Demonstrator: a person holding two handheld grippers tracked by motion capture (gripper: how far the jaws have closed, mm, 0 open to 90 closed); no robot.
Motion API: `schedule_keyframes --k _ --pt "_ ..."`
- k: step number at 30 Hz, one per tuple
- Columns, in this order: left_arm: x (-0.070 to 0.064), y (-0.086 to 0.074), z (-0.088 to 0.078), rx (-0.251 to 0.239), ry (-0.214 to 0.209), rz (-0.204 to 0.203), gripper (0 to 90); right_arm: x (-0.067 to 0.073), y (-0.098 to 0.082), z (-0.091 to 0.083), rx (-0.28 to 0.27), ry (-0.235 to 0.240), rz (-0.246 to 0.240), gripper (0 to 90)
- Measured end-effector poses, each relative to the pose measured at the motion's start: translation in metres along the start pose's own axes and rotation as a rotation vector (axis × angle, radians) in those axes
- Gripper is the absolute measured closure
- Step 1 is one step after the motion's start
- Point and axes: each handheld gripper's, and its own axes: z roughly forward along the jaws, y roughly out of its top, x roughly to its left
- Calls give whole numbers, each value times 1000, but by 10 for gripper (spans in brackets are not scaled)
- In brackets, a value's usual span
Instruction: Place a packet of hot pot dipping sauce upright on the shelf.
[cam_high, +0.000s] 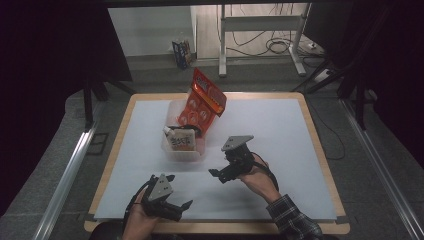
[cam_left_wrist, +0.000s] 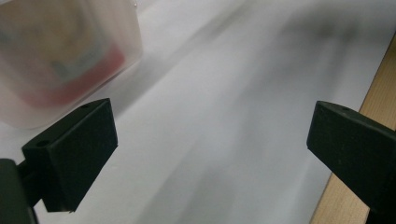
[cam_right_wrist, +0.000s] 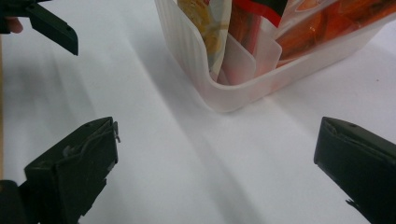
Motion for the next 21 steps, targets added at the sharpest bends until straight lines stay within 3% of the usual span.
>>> schedule_keyframes --k 7,13,16,21 --pt "0 -1 0 -19 9 9 16 -1 -3 -8 -27 -4 21 0" --pt "3 -2 -2 -45 8 -19 20 0 -5 -13 -32 -12 12 0" --pt "5 -2 -2 -47 -18 -57 24 1 -8 -16 -35 -11 14 0" --pt "4 -2 -1 -28 -20 -48 25 1 -12 -18 -26 -6 13 0"
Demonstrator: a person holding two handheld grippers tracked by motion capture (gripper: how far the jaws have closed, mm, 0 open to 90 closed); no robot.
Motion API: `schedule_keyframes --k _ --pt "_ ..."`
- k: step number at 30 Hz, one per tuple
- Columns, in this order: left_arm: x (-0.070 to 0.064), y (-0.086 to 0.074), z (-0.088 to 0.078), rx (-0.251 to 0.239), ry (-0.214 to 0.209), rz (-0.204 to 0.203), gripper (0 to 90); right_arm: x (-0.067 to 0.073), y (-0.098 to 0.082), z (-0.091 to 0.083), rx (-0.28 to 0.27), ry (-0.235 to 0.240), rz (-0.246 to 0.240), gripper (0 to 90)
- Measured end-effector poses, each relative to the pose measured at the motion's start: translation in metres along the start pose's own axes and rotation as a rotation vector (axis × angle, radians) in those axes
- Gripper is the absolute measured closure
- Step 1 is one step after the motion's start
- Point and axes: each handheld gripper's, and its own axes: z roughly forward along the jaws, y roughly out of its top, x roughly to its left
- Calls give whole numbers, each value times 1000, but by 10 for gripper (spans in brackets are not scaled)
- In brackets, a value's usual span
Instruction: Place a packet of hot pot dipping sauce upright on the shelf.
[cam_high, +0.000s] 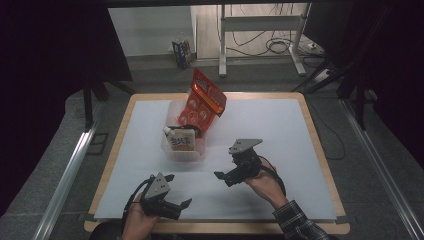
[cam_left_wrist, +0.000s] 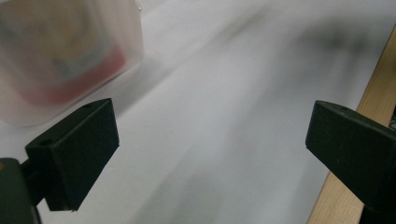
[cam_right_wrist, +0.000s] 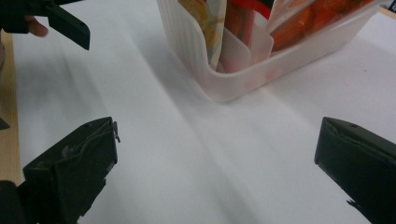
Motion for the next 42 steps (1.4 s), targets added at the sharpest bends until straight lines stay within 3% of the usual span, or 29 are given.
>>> schedule_keyframes --k 9,22,33,42 --pt "0 0 0 -5 11 14 17 0 -6 -2 16 -6 3 0" --pt "6 0 -5 -71 0 -3 22 -1 -13 -8 16 -19 16 0" --pt "6 1 -5 -56 4 -23 22 2 -15 -17 -3 -52 1 0" --pt "7 1 -5 -49 14 -24 18 3 -17 -25 -19 -64 21 0"
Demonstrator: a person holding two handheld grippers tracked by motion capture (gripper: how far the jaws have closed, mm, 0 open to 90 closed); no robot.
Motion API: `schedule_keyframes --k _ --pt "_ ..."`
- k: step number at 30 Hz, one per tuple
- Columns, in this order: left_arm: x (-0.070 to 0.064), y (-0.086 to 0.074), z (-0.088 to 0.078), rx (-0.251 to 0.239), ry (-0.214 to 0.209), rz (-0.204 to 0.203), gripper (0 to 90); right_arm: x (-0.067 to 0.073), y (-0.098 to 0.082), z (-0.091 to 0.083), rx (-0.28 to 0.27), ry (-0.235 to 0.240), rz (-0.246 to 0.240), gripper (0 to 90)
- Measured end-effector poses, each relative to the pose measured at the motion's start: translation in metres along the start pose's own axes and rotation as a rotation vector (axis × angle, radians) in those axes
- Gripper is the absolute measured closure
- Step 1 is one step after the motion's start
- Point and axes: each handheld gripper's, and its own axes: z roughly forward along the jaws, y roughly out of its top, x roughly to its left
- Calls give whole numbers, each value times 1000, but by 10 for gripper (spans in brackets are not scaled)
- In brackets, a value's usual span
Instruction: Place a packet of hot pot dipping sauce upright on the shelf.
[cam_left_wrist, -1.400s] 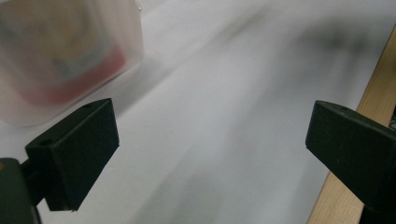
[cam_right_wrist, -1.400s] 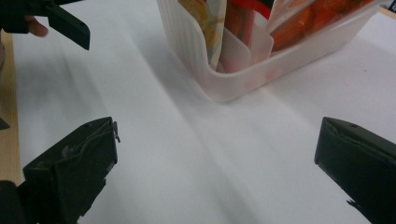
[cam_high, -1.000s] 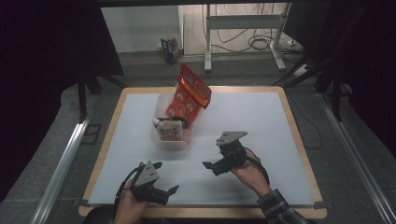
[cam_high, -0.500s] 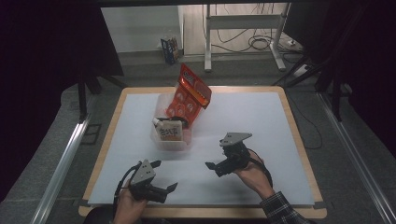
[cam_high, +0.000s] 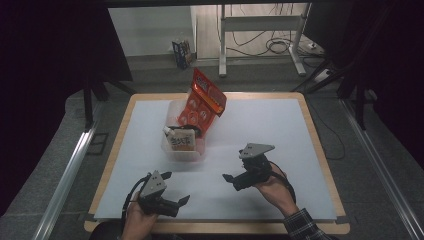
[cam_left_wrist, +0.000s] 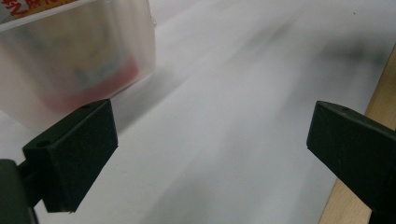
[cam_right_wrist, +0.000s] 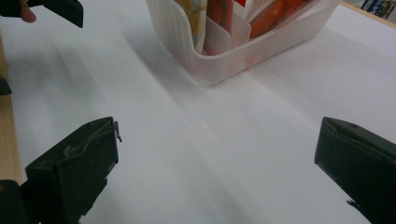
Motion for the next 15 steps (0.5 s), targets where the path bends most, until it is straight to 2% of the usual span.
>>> schedule_keyframes --k 15 --pt "-2 1 1 15 10 7 14 1 -10 -11 7 -11 -1 0"
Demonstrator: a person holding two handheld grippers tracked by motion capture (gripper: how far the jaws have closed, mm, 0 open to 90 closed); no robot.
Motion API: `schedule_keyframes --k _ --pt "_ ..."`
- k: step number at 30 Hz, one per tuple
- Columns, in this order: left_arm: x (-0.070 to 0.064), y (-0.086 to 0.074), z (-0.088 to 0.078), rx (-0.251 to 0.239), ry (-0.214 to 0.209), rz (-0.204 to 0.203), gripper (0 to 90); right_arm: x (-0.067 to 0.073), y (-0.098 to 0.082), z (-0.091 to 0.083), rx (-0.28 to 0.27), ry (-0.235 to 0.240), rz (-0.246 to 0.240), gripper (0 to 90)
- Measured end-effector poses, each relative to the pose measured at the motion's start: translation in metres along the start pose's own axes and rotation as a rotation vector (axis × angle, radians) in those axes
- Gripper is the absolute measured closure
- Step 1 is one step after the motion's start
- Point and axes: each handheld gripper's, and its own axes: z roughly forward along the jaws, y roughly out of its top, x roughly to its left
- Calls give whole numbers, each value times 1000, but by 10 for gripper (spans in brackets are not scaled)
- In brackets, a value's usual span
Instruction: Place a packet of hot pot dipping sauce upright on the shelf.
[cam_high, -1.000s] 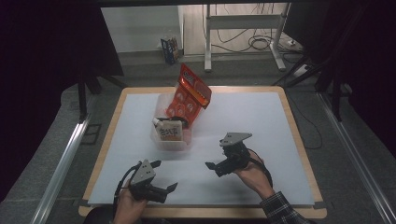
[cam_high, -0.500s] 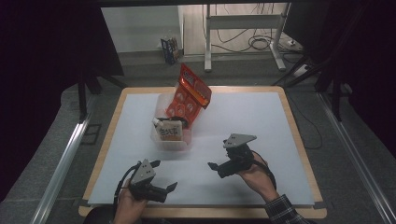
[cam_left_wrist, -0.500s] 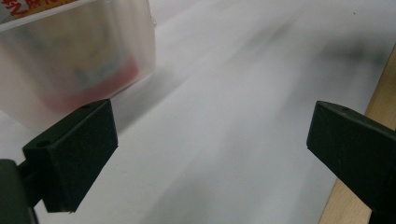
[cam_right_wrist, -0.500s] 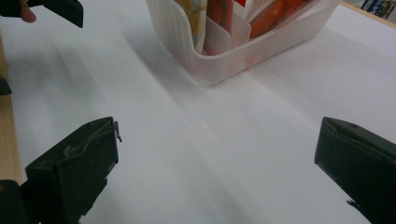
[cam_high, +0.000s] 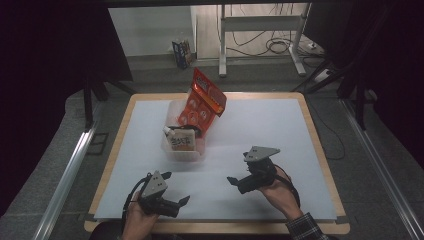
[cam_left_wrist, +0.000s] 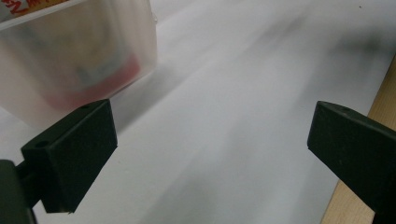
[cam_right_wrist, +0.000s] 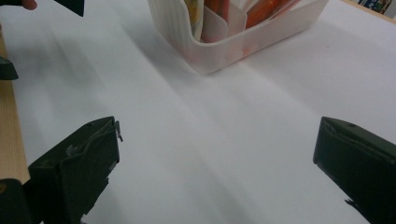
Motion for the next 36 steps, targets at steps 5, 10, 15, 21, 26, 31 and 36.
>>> schedule_keyframes --k 5,10,15,21,26,31,36 --pt "-1 0 0 4 6 7 12 0 -4 -4 3 -7 3 0" --pt "-2 0 1 14 8 15 10 0 -9 -8 5 -12 7 0" --pt "-3 0 2 20 10 22 9 -1 -13 -12 5 -17 14 0" --pt "-3 1 2 22 12 23 9 -1 -20 -16 4 -25 21 0" --pt "-4 1 2 25 12 27 9 1 -24 -21 1 -42 0 0" --pt "-4 1 2 27 14 29 9 1 -29 -24 12 -52 -1 1" --pt "-4 1 3 30 15 30 9 0 -34 -26 17 -56 8 1"
